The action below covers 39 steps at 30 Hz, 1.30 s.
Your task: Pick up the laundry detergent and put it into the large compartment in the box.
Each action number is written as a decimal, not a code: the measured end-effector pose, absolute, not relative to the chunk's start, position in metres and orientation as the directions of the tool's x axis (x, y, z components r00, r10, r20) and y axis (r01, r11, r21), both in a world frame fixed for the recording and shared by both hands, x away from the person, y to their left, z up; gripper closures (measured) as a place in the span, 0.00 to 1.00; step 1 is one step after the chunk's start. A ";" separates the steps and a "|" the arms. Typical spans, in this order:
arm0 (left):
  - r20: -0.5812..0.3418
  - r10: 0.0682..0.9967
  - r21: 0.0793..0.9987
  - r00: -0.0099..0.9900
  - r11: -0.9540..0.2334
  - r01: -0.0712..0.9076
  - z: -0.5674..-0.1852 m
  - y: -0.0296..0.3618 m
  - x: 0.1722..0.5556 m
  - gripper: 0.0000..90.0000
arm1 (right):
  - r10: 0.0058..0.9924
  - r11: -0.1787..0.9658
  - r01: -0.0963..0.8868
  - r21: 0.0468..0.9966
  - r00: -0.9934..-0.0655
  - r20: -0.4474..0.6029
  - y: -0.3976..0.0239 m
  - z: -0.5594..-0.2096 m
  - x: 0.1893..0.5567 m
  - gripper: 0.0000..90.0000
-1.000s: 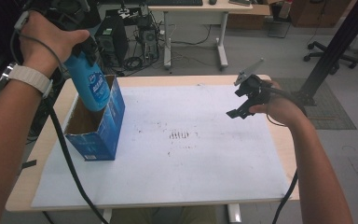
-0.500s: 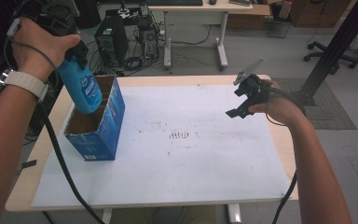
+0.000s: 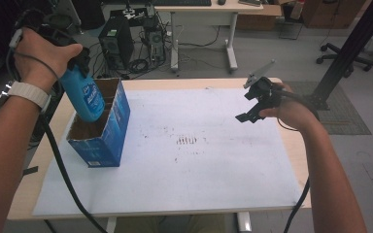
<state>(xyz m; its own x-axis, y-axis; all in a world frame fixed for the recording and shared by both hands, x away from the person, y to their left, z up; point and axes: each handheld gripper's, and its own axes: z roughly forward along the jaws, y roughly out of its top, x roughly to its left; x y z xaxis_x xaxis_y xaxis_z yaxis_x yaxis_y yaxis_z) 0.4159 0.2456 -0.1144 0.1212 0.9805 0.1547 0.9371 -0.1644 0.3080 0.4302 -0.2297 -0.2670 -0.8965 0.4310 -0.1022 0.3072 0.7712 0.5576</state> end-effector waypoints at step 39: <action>0.148 0.981 0.285 0.129 -0.167 0.944 -0.182 0.253 0.421 0.42 | 0.438 0.774 0.319 0.548 -0.894 -0.098 -0.229 -0.269 0.432 0.10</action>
